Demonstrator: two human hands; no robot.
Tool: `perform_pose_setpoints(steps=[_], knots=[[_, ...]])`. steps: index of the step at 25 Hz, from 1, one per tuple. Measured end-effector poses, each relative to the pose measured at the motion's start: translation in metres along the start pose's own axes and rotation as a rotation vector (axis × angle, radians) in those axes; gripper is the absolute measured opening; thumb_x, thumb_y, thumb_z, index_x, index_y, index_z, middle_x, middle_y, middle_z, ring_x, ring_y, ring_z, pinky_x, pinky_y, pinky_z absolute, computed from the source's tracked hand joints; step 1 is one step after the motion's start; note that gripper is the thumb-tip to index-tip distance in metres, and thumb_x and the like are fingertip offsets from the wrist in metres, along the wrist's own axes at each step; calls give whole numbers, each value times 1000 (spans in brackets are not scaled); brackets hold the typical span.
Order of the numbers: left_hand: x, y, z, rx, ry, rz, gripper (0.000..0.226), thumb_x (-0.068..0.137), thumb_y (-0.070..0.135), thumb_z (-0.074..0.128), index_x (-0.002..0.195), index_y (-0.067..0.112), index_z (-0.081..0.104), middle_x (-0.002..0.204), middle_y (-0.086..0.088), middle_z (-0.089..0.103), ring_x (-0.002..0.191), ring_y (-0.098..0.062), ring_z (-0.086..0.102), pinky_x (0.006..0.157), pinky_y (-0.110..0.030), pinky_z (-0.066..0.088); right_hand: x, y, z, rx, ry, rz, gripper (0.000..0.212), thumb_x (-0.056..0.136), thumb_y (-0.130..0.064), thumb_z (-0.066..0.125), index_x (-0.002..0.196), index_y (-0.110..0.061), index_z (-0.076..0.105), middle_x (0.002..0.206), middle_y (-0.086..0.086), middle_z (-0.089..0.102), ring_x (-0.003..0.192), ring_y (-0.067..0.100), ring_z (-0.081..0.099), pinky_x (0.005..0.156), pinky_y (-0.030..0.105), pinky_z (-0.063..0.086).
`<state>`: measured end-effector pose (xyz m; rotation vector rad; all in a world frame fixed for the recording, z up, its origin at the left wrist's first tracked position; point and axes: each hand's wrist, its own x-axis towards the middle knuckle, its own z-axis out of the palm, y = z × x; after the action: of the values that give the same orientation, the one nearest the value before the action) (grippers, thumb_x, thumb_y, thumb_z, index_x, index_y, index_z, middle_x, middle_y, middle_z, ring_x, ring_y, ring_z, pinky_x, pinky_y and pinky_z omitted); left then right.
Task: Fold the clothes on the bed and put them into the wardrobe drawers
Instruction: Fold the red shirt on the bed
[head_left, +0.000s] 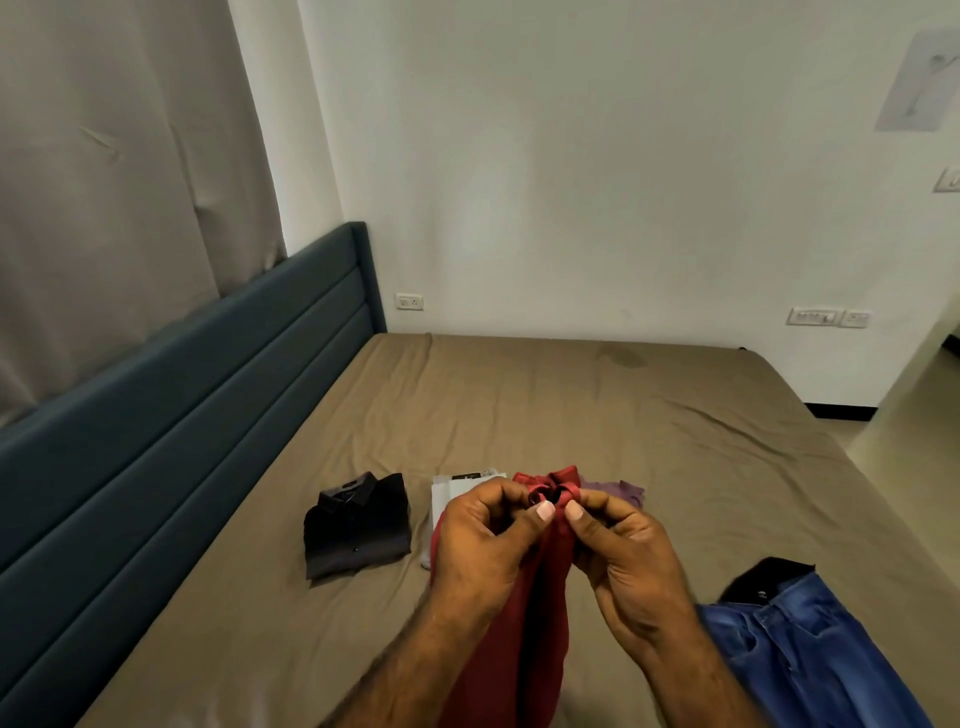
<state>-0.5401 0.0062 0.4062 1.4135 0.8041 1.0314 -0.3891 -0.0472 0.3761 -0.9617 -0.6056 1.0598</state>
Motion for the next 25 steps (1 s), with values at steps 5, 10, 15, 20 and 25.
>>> perform_pose_setpoints(steps=[5, 10, 15, 20, 25], knots=[[8, -13, -8, -60, -72, -11, 10, 92, 27, 80, 97, 19, 77, 96, -14, 75, 94, -37, 74, 87, -49, 63, -6, -7, 19, -113, -42, -17, 30, 93, -23, 66, 110, 0, 75, 108, 22, 77, 99, 31, 75, 86, 38, 63], [13, -9, -8, -78, -44, -8, 5, 96, 7, 72, 92, 7, 76, 88, -10, 77, 78, -16, 72, 70, -26, 57, 8, -9, 29, -546, 40, -237, 24, 106, -15, 60, 87, -13, 75, 81, 3, 76, 76, 22, 72, 70, 34, 59], [27, -40, 13, 55, -8, -17, 22, 87, -2, 79, 79, 19, 77, 70, -9, 72, 64, -16, 66, 63, -28, 55, 17, -4, -7, -848, 312, -373, 23, 105, -26, 63, 85, -16, 68, 79, -10, 67, 73, 5, 62, 68, 19, 47], [30, -45, 49, 183, 53, -5, 11, 88, 6, 83, 86, 15, 77, 77, -9, 76, 72, -23, 73, 70, -41, 62, 14, -10, -40, -226, 72, 107, 9, 92, -13, 76, 90, -6, 80, 85, 21, 76, 74, 25, 69, 69, 32, 58], [31, -36, 54, 174, -13, -23, 9, 97, 6, 72, 91, 11, 78, 84, -7, 78, 82, -27, 76, 76, -39, 64, 21, -15, -52, -112, 51, 181, 15, 92, -18, 72, 90, -8, 82, 95, 23, 76, 86, 29, 73, 94, 50, 57]])
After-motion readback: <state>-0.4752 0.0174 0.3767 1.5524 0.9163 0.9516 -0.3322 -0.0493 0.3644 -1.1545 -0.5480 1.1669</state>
